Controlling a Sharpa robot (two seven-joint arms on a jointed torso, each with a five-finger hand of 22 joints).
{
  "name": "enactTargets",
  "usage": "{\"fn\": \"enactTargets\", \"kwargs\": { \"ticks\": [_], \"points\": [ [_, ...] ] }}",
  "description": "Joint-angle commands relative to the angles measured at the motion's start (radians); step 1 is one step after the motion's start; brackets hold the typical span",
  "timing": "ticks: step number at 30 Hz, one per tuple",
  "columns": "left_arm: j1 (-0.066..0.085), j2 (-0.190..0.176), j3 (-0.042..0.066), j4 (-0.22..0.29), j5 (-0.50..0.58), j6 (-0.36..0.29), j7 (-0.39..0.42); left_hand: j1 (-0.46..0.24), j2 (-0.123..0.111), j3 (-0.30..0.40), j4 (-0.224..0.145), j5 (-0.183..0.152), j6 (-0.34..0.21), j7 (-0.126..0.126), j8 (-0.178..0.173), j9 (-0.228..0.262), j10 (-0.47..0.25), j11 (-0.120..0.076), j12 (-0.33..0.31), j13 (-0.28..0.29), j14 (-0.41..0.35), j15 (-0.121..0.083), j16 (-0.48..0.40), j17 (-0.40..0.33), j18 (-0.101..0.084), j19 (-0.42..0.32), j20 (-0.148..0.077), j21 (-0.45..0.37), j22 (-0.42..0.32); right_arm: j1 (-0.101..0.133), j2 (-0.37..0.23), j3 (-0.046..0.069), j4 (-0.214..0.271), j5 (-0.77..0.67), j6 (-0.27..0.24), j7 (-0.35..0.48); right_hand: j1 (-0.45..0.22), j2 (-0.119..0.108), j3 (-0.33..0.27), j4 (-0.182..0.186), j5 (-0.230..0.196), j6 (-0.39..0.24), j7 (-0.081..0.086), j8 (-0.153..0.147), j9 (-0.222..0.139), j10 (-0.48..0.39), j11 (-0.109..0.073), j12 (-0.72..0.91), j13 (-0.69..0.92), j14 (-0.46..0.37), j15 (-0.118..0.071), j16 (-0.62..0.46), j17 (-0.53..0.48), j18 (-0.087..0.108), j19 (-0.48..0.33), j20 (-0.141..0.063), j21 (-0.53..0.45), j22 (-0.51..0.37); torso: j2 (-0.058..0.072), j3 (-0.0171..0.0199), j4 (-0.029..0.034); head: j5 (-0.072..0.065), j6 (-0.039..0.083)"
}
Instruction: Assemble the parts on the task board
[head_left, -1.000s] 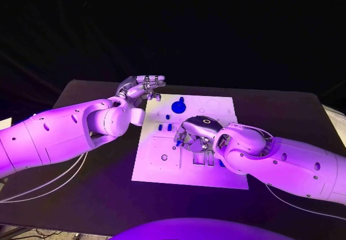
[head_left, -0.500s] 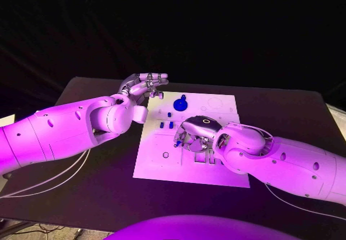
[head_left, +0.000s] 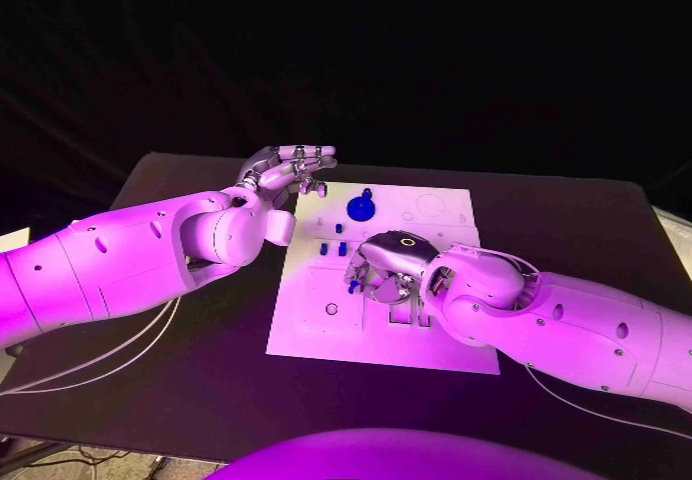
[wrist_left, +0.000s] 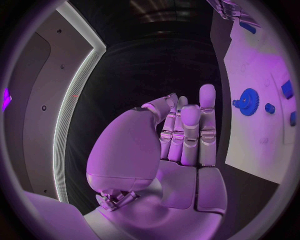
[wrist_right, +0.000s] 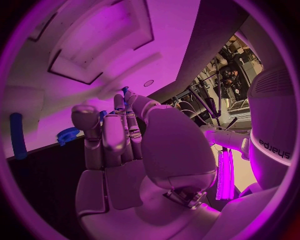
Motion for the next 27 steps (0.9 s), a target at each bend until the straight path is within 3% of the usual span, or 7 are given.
{"fn": "enactTargets", "kwargs": {
  "ticks": [1,13,15,18,20,23,27],
  "points": [
    [0.0,0.003,0.001,0.0,-0.005,0.024,0.002,0.0,0.01,-0.008,0.0,-0.002,-0.009,0.002,0.006,-0.001,-0.008,-0.001,0.006,0.002,-0.009,-0.001,-0.005,-0.001,0.02,-0.002,-0.002,-0.005,-0.001,-0.002,0.006,0.0,-0.004,-0.026,0.021,-0.012,0.003,0.009,-0.001,-0.005,0.002,-0.001,0.005,0.005,0.001,0.002,0.006,-0.007,0.0,0.028,-0.002,0.003,0.001,-0.009,0.009,0.001,0.007,0.001,0.0,-0.0001,0.0003,0.0,0.0],
    [0.0,0.003,0.001,-0.001,-0.005,0.028,-0.002,-0.001,0.011,-0.01,0.0,-0.002,-0.01,0.002,0.006,-0.001,-0.011,-0.001,0.006,0.001,-0.01,0.0,-0.007,-0.005,0.02,-0.002,-0.001,-0.006,-0.002,-0.007,0.018,-0.004,-0.006,-0.041,0.057,-0.021,-0.002,0.005,-0.007,-0.007,0.0,-0.005,0.007,0.003,0.001,0.0,0.008,-0.012,-0.002,0.027,-0.001,0.001,-0.002,-0.008,0.006,0.001,0.004,-0.006,0.0,0.0,-0.0004,0.003,-0.005],
    [0.0,0.003,0.001,0.0,-0.005,0.028,-0.002,-0.001,0.011,-0.01,0.0,-0.002,-0.01,0.002,0.006,-0.001,-0.011,-0.001,0.006,0.001,-0.01,0.0,-0.007,-0.005,0.02,-0.002,-0.001,-0.006,-0.002,-0.008,0.019,-0.004,-0.006,-0.042,0.057,-0.025,-0.016,-0.006,-0.015,-0.003,0.002,-0.033,0.018,-0.013,-0.004,-0.027,0.018,-0.03,-0.007,0.021,0.007,-0.007,-0.011,-0.005,-0.005,0.005,-0.007,-0.027,-0.001,-0.0001,-0.0009,0.003,-0.005],
    [0.0,0.003,0.001,0.0,-0.005,0.028,-0.003,-0.001,0.011,-0.01,0.0,-0.002,-0.01,0.002,0.006,-0.001,-0.011,-0.001,0.006,0.001,-0.01,0.0,-0.007,-0.005,0.02,-0.002,-0.001,-0.006,-0.002,-0.008,0.02,-0.006,-0.008,-0.047,0.05,-0.038,-0.056,-0.049,-0.049,0.01,0.009,-0.138,0.049,-0.031,-0.028,-0.115,0.049,-0.07,-0.011,-0.008,0.033,-0.061,-0.076,0.009,-0.056,0.02,-0.065,-0.127,-0.001,-0.0001,-0.0015,0.003,-0.005],
    [0.0,0.002,0.001,0.001,-0.005,0.029,-0.004,-0.001,0.011,-0.01,0.0,-0.002,-0.01,0.002,0.006,-0.001,-0.011,-0.001,0.006,0.001,-0.01,0.0,-0.007,-0.005,0.02,-0.002,-0.001,-0.006,-0.002,-0.008,0.02,-0.007,-0.008,-0.053,0.035,-0.047,-0.062,-0.063,-0.076,0.009,0.011,-0.205,0.053,-0.034,-0.037,-0.176,0.06,-0.083,-0.01,-0.039,0.043,-0.106,-0.132,0.023,-0.097,0.032,-0.112,-0.204,-0.001,0.0002,-0.0014,0.003,-0.004],
    [0.0,0.002,0.001,0.001,-0.005,0.03,-0.005,-0.001,0.011,-0.011,0.0,-0.002,-0.011,0.002,0.006,-0.002,-0.011,-0.001,0.006,0.001,-0.011,0.0,-0.008,-0.006,0.02,-0.002,-0.001,-0.007,-0.002,-0.008,0.016,-0.007,-0.007,-0.062,-0.002,-0.057,-0.056,-0.065,-0.123,0.009,0.012,-0.241,0.068,-0.03,-0.032,-0.242,0.073,-0.073,-0.005,-0.073,0.056,-0.136,-0.178,0.035,-0.135,0.048,-0.161,-0.276,-0.001,0.0008,-0.0005,0.002,-0.003],
    [0.0,0.001,0.001,0.001,-0.005,0.031,-0.006,-0.001,0.011,-0.011,0.0,-0.002,-0.011,0.002,0.006,-0.002,-0.012,-0.001,0.007,0.001,-0.011,0.0,-0.008,-0.007,0.02,-0.002,-0.001,-0.007,-0.003,-0.008,0.004,-0.008,0.002,-0.068,-0.048,-0.06,-0.042,-0.061,-0.159,0.007,0.019,-0.248,0.069,-0.029,-0.031,-0.276,0.079,-0.053,-0.003,-0.098,0.059,-0.158,-0.218,0.039,-0.146,0.053,-0.179,-0.295,0.0,0.0008,0.0004,0.0,-0.001]
  ]
}}
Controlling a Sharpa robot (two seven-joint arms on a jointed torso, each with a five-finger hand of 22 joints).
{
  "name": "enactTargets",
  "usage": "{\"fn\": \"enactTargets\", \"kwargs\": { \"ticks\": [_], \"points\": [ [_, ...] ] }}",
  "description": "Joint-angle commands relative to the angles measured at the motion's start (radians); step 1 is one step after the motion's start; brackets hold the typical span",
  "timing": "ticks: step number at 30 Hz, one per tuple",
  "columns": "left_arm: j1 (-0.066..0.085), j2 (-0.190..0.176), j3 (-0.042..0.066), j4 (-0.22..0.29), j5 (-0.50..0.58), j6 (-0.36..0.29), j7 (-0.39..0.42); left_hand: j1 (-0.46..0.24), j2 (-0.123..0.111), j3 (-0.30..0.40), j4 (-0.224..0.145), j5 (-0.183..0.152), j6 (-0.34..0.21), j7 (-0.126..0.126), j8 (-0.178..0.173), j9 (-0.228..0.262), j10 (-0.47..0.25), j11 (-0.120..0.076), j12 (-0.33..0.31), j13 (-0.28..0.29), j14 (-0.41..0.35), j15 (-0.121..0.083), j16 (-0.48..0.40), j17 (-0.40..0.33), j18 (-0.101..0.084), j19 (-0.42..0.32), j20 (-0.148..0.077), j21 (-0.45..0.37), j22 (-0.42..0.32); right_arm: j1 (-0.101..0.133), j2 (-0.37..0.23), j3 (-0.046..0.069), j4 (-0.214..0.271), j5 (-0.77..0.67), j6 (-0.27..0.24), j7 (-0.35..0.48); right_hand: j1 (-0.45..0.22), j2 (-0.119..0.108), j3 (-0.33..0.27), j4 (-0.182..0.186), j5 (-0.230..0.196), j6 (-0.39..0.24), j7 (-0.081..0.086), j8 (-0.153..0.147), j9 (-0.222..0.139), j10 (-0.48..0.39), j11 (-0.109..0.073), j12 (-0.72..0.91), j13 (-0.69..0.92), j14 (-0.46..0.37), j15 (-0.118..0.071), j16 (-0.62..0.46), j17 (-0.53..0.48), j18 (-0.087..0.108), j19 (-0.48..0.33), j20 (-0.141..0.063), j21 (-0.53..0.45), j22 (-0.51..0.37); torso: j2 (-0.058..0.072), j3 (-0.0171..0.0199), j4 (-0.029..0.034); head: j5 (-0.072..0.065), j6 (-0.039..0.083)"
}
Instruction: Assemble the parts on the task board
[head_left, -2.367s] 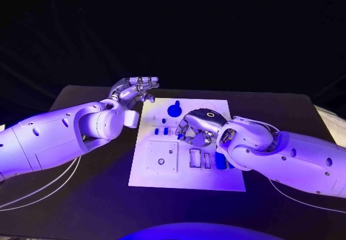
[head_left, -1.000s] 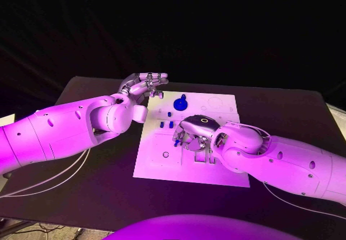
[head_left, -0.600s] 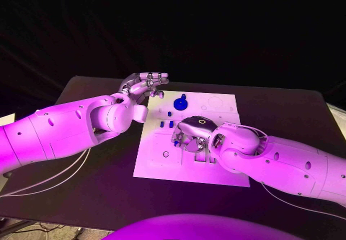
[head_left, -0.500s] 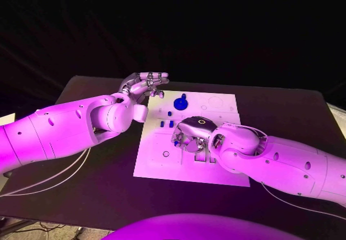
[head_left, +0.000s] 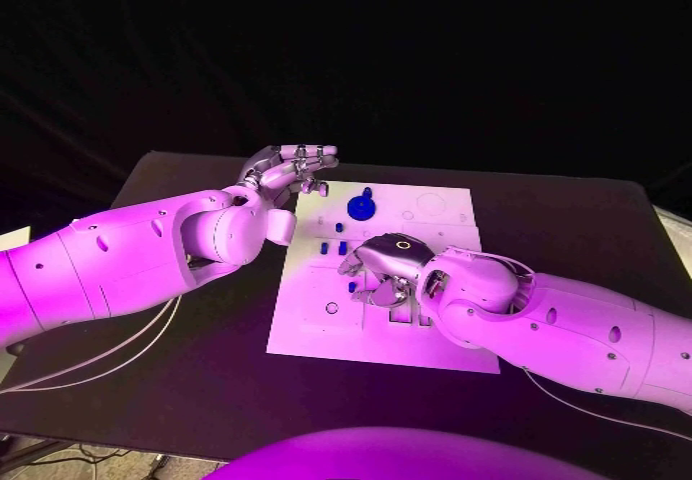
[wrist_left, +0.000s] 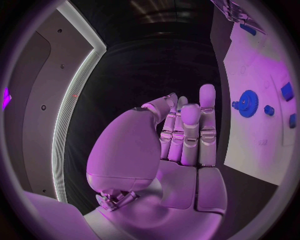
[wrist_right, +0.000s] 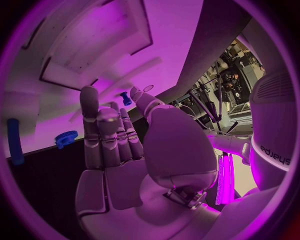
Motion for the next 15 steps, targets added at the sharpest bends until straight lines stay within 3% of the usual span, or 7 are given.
{"fn": "enactTargets", "kwargs": {
  "ticks": [1,5,8,12,15],
  "points": [
    [0.0,0.0,0.0,0.001,-0.005,0.022,0.001,-0.001,0.011,-0.005,0.0,-0.002,-0.007,-0.001,0.006,-0.002,-0.005,-0.001,0.007,0.002,-0.005,-0.001,-0.004,-0.001,0.02,-0.002,-0.001,-0.003,-0.001,-0.003,-0.019,-0.001,0.014,-0.03,-0.075,-0.028,0.021,0.001,-0.018,-0.001,0.012,-0.001,-0.003,0.002,0.002,-0.014,0.0,0.016,0.003,-0.009,0.0,-0.005,-0.014,0.015,-0.006,0.0,-0.006,-0.006,0.0,0.0006,0.0015,-0.002,0.003],
    [0.0,-0.002,0.0,0.0,-0.005,0.022,-0.001,-0.002,0.011,-0.006,0.0,-0.002,-0.008,-0.001,0.006,-0.002,-0.006,0.0,0.007,0.001,-0.006,0.0,-0.005,-0.003,0.02,-0.002,-0.001,-0.004,-0.002,-0.002,-0.057,0.003,0.047,-0.009,-0.136,-0.006,0.034,0.014,-0.033,-0.001,0.029,0.03,-0.009,0.012,0.007,0.002,-0.007,0.057,0.009,0.001,-0.005,0.014,-0.006,0.016,0.005,-0.004,-0.005,-0.006,0.0,0.0013,-0.0002,-0.001,0.006],
    [0.0,-0.004,0.0,-0.001,-0.006,0.022,-0.006,-0.002,0.011,-0.006,0.0,-0.002,-0.009,-0.001,0.006,-0.002,-0.006,0.0,0.007,0.001,-0.006,0.0,-0.005,-0.004,0.02,-0.002,-0.001,-0.004,-0.002,0.005,-0.098,0.013,0.079,0.017,-0.177,0.014,0.042,0.024,-0.033,-0.002,0.043,0.055,-0.013,0.019,0.01,0.026,-0.013,0.088,0.012,0.023,-0.012,0.042,0.018,0.01,0.035,-0.01,0.02,0.031,-0.001,0.0007,-0.0018,-0.002,0.008],
    [0.0,-0.005,0.0,-0.003,-0.008,0.022,-0.008,-0.002,0.011,-0.006,0.0,-0.002,-0.009,-0.001,0.006,-0.002,-0.006,0.0,0.007,0.001,-0.007,0.0,-0.006,-0.004,0.02,-0.002,-0.001,-0.005,-0.002,0.039,-0.158,0.022,0.114,0.071,-0.18,0.018,0.046,0.029,-0.031,-0.001,0.048,0.075,-0.021,0.021,0.01,0.04,-0.019,0.105,0.008,0.038,-0.017,0.059,0.032,0.004,0.058,-0.015,0.042,0.066,0.0,0.0009,-0.0017,-0.008,0.014],
    [0.0,-0.005,0.0,-0.004,-0.009,0.023,-0.009,-0.002,0.011,-0.006,0.0,-0.002,-0.009,-0.001,0.006,-0.002,-0.006,0.0,0.007,0.001,-0.007,0.0,-0.006,-0.004,0.02,-0.002,-0.001,-0.005,-0.002,0.077,-0.211,0.026,0.136,0.102,-0.144,0.004,0.045,0.027,-0.031,0.0,0.053,0.081,-0.028,0.02,0.009,0.047,-0.024,0.112,0.005,0.047,-0.019,0.067,0.04,0.0,0.07,-0.018,0.053,0.083,-0.002,0.0003,-0.003,-0.015,0.018]
  ]
}}
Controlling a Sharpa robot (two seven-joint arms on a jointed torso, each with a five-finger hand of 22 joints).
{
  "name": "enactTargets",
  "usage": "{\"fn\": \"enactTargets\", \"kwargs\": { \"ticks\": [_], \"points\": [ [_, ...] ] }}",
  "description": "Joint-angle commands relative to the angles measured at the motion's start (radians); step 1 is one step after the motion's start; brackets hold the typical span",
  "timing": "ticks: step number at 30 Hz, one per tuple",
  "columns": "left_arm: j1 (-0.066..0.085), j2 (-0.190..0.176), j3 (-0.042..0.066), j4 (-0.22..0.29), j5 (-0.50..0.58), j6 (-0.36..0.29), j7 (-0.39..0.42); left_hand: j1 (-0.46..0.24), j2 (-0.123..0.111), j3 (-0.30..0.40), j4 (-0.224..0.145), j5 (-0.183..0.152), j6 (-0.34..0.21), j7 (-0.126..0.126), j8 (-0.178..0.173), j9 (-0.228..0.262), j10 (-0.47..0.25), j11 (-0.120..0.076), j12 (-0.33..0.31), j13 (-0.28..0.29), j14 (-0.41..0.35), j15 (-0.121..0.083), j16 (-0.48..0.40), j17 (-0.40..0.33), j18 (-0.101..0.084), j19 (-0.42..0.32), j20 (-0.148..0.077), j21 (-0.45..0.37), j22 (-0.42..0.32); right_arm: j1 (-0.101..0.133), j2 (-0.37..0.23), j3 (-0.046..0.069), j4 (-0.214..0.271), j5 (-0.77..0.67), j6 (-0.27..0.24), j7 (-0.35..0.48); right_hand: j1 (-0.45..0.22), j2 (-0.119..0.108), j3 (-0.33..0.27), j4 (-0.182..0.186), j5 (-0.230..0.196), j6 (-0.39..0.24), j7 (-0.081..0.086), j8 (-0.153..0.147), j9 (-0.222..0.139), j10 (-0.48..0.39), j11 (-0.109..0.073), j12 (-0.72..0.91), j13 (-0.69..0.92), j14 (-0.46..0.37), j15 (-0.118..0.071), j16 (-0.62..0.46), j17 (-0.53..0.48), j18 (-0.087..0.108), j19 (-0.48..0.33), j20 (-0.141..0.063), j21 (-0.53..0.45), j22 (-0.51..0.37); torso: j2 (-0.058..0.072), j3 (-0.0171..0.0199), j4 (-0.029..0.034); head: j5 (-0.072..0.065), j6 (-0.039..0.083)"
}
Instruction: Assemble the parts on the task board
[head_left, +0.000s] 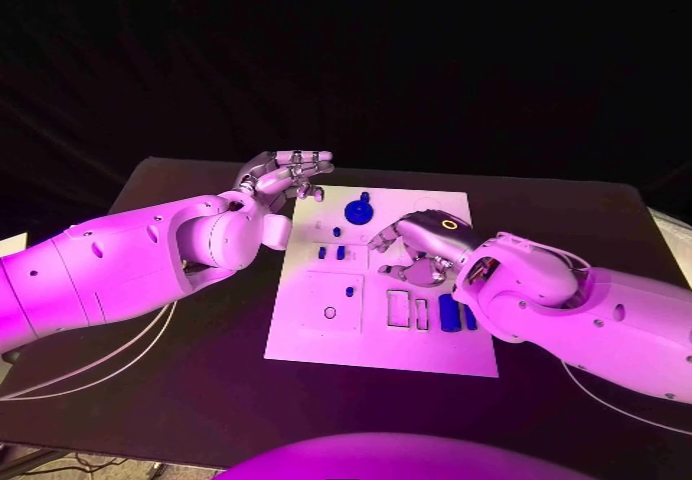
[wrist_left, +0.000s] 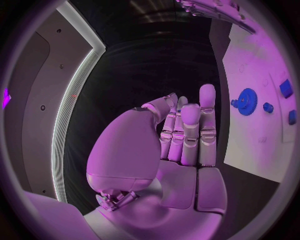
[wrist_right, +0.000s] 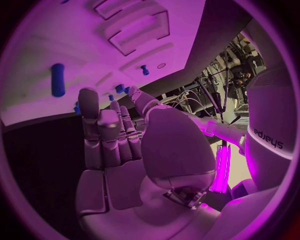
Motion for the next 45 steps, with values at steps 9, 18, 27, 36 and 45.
{"fn": "enactTargets", "kwargs": {
  "ticks": [9,18,27,36,45],
  "points": [
    [0.0,0.001,0.0,0.001,-0.009,0.024,-0.003,-0.001,0.012,-0.006,0.0,-0.002,-0.009,-0.001,0.006,-0.001,-0.007,0.0,0.007,0.001,-0.008,0.0,-0.007,-0.003,0.02,-0.002,-0.001,-0.006,-0.002,0.082,-0.104,0.005,0.002,0.021,0.143,-0.058,-0.001,-0.02,-0.043,0.006,0.001,-0.007,-0.026,-0.016,-0.007,-0.038,-0.009,-0.012,-0.014,0.018,-0.006,-0.004,-0.02,0.0,0.016,-0.002,0.002,0.001,0.0,-0.0005,-0.0008,-0.022,0.018],
    [0.0,0.002,0.0,0.001,-0.01,0.031,-0.003,-0.001,0.012,-0.006,0.0,-0.002,-0.009,-0.001,0.006,-0.001,-0.007,0.0,0.007,0.001,-0.008,0.0,-0.007,-0.003,0.02,-0.002,-0.001,-0.006,-0.002,0.088,-0.099,0.002,-0.027,-0.022,0.248,-0.075,0.01,-0.013,-0.053,0.006,-0.001,-0.004,-0.033,-0.015,-0.007,-0.041,-0.011,-0.01,-0.012,0.02,-0.006,-0.009,-0.028,0.0,0.016,-0.003,-0.001,-0.002,0.0,-0.0019,0.002,-0.026,0.02],
    [0.0,0.001,0.0,0.001,-0.01,0.032,-0.003,-0.001,0.012,-0.007,-0.001,-0.002,-0.01,-0.001,0.006,-0.001,-0.008,0.0,0.008,0.001,-0.009,0.0,-0.008,-0.004,0.02,-0.003,-0.001,-0.007,-0.002,0.074,-0.07,-0.007,-0.054,-0.035,0.292,-0.072,0.02,0.003,-0.055,0.007,0.001,0.009,-0.031,-0.013,-0.005,-0.015,-0.017,0.003,-0.011,0.026,-0.01,-0.01,-0.033,0.0,0.02,-0.006,-0.003,-0.004,0.001,-0.0015,0.0011,-0.021,0.018],
    [0.0,0.002,0.0,0.001,-0.01,0.033,-0.003,-0.001,0.012,-0.007,-0.001,-0.002,-0.01,-0.001,0.006,-0.001,-0.008,0.0,0.008,0.001,-0.009,0.0,-0.008,-0.004,0.02,-0.003,-0.001,-0.007,-0.002,0.067,-0.05,-0.012,-0.066,-0.037,0.258,-0.054,0.028,0.029,-0.03,0.013,0.0,0.038,-0.023,-0.01,-0.004,0.047,-0.015,0.015,-0.014,0.045,-0.011,0.005,-0.018,-0.007,0.049,-0.006,0.02,0.034,0.0,-0.0009,0.001,-0.02,0.017],
    [0.0,0.002,0.0,0.0,-0.01,0.034,-0.003,-0.001,0.012,-0.007,-0.001,-0.002,-0.01,-0.001,0.006,-0.001,-0.008,0.0,0.008,0.001,-0.009,0.0,-0.008,-0.004,0.02,-0.003,-0.001,-0.007,-0.002,0.064,-0.042,-0.013,-0.074,-0.032,0.248,-0.053,0.032,0.044,0.013,0.022,-0.017,0.09,-0.029,0.002,0.002,0.13,-0.031,0.015,-0.011,0.072,-0.024,0.061,0.049,-0.021,0.094,-0.015,0.075,0.12,0.0,-0.0009,0.0008,-0.02,0.017]
  ]
}}
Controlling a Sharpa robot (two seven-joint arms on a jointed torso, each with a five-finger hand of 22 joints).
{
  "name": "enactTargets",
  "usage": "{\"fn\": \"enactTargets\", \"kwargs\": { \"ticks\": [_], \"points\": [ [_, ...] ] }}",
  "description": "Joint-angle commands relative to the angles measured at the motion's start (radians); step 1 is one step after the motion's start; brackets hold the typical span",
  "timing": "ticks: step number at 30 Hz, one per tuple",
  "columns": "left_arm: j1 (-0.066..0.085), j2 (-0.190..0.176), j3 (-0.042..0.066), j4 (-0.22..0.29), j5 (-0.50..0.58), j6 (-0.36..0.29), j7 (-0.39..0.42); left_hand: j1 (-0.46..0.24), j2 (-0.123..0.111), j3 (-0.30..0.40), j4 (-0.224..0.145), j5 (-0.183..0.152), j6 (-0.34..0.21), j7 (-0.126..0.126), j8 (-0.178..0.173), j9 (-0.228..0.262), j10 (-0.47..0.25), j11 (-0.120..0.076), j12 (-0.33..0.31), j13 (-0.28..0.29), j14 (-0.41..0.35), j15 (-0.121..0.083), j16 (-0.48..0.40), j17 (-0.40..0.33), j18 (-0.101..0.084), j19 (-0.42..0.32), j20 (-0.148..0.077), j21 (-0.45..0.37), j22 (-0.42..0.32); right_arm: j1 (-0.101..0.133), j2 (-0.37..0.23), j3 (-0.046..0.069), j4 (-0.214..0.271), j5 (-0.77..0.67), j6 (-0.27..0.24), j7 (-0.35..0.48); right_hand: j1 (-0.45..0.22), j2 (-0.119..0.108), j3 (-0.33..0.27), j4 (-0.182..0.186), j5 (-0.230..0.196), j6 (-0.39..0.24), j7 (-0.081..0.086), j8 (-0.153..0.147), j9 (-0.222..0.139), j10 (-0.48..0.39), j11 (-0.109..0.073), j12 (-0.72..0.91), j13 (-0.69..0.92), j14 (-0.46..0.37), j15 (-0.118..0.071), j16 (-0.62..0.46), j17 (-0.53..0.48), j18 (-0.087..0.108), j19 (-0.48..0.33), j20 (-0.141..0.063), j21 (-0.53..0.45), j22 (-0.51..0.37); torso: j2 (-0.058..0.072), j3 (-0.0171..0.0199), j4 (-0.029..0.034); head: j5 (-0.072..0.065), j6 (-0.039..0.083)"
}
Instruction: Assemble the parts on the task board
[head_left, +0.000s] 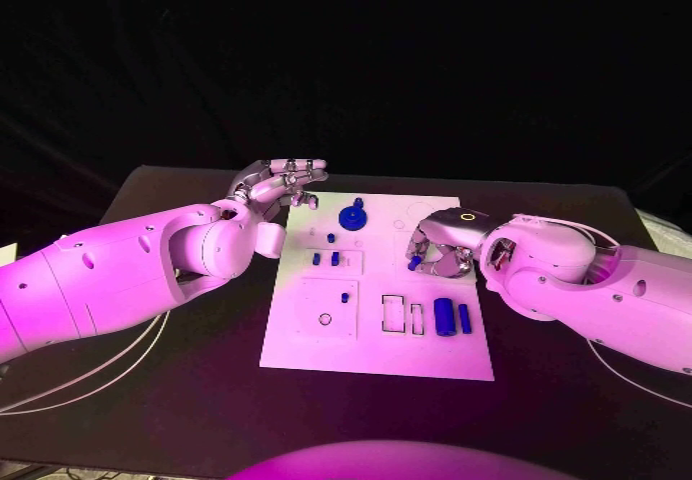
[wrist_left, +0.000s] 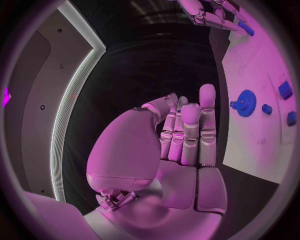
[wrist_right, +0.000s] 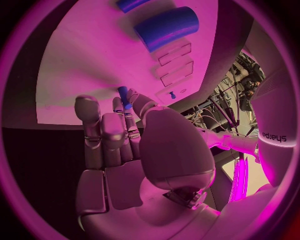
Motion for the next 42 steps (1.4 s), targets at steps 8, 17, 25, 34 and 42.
{"fn": "enactTargets", "kwargs": {
  "ticks": [8,17,25,34,42],
  "points": [
    [0.0,0.001,0.001,0.001,-0.006,0.022,0.004,0.0,0.013,-0.008,-0.002,-0.002,-0.006,0.002,0.007,-0.001,-0.009,0.0,0.005,0.002,-0.007,0.002,-0.005,-0.002,0.02,-0.003,0.0,-0.004,-0.002,-0.005,0.012,-0.001,-0.01,-0.021,-0.035,-0.008,0.001,0.025,0.039,0.005,-0.022,0.049,-0.011,0.02,0.008,0.062,-0.017,-0.003,0.004,0.027,-0.017,0.036,0.042,-0.031,0.036,-0.011,0.05,0.078,0.0,-0.0001,0.0003,-0.002,-0.001],
    [0.0,0.002,0.001,0.0,-0.006,0.024,0.002,0.0,0.014,-0.008,-0.002,-0.002,-0.006,0.002,0.008,-0.001,-0.01,0.0,0.005,0.002,-0.008,0.002,-0.006,-0.002,0.02,-0.003,0.0,-0.005,-0.003,-0.01,0.007,0.0,0.005,-0.037,-0.125,-0.024,0.011,0.034,0.072,0.001,-0.044,0.059,-0.013,0.022,0.01,0.078,-0.02,-0.019,0.003,0.025,-0.022,0.04,0.044,-0.035,0.046,-0.017,0.07,0.107,-0.001,-0.0001,0.0006,-0.006,0.002],
    [0.0,0.002,0.0,-0.003,-0.01,0.024,-0.002,0.0,0.013,-0.009,-0.002,-0.002,-0.006,0.002,0.008,-0.001,-0.01,0.0,0.006,0.002,-0.008,0.002,-0.006,-0.002,0.02,-0.003,0.0,-0.005,-0.003,0.002,-0.05,0.005,0.094,0.045,-0.146,-0.019,0.004,0.027,0.084,0.004,-0.045,0.049,-0.007,0.014,0.007,0.067,-0.015,-0.037,0.001,0.023,-0.019,0.04,0.045,-0.036,0.047,-0.016,0.073,0.108,-0.002,0.0002,-0.0048,-0.009,0.009],
    [-0.001,0.002,0.0,-0.004,-0.011,0.026,-0.002,-0.001,0.013,-0.01,-0.003,-0.002,-0.007,0.003,0.008,-0.001,-0.011,0.001,0.006,0.002,-0.008,0.002,-0.006,-0.003,0.02,-0.003,0.0,-0.006,-0.004,0.008,-0.065,0.007,0.179,0.132,-0.157,0.002,0.003,0.026,0.09,0.004,-0.045,0.047,-0.006,0.012,0.006,0.065,-0.013,-0.042,0.001,0.024,-0.018,0.045,0.051,-0.037,0.048,-0.015,0.077,0.113,-0.002,0.0027,-0.0026,-0.005,0.007],
    [-0.002,0.003,0.0,-0.003,-0.012,0.031,-0.004,0.0,0.014,-0.011,-0.003,-0.002,-0.007,0.003,0.008,-0.001,-0.012,0.001,0.007,0.002,-0.009,0.002,-0.007,-0.004,0.02,-0.003,0.0,-0.007,-0.004,-0.013,0.009,0.003,0.204,0.166,-0.135,0.027,0.002,0.028,0.094,0.005,-0.044,0.047,-0.005,0.012,0.006,0.066,-0.013,-0.044,0.001,0.026,-0.018,0.052,0.06,-0.038,0.051,-0.015,0.081,0.121,-0.002,0.0004,-0.0026,0.007,0.001]
  ]
}}
